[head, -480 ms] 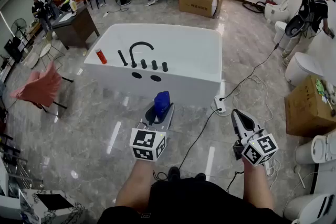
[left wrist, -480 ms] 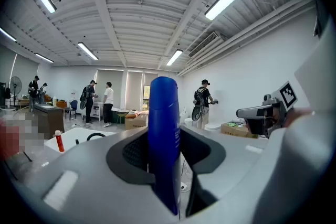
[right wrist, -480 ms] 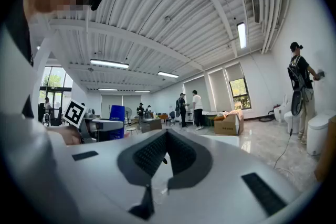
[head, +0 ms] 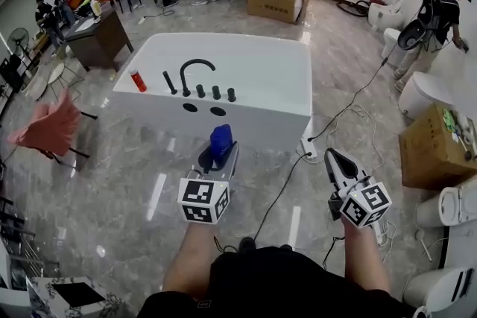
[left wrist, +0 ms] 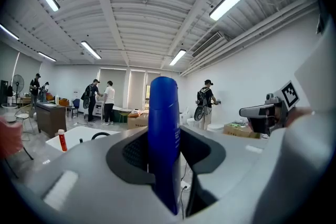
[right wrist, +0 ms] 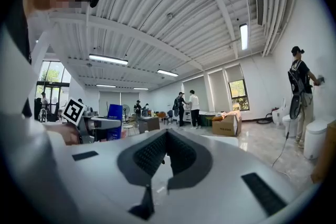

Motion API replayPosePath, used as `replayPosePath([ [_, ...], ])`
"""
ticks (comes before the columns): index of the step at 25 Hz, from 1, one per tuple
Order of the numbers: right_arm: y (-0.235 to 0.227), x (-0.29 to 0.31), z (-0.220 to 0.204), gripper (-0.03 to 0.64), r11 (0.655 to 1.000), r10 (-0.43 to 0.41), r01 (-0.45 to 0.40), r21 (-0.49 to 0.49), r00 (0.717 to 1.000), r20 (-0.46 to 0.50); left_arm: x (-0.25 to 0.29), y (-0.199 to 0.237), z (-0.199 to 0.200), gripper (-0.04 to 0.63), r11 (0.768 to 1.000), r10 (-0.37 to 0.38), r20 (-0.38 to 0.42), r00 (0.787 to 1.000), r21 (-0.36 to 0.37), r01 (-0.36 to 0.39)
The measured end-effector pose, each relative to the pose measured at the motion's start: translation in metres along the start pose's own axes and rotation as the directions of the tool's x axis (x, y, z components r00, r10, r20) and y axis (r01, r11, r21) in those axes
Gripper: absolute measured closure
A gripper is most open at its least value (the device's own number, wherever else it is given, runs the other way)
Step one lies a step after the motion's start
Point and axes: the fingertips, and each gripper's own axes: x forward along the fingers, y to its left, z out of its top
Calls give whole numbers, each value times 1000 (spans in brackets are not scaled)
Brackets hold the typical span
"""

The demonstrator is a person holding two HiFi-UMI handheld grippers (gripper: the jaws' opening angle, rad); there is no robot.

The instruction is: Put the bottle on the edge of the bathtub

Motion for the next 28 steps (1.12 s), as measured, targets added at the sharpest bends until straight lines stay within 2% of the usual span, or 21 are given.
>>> replayPosePath([
  [8, 35, 31, -21, 604, 998, 40, -37, 50, 997, -61, -10, 30, -9, 433, 1000, -29, -5, 1000, -1, 29],
  [12, 40, 38, -26, 604, 996, 45, -41, 80, 998, -50, -10, 35, -17, 434, 999, -40, -20, 999, 1, 40],
  [19, 20, 64, -50, 604, 982, 74, -59, 180, 994, -75, 11, 45, -26, 433, 999, -36, -51, 998, -8, 36],
  [28, -6, 147, -58, 604, 957, 195, -171, 235, 978, -80, 62, 78, -11, 434, 1000, 20, -73, 997, 14, -19],
])
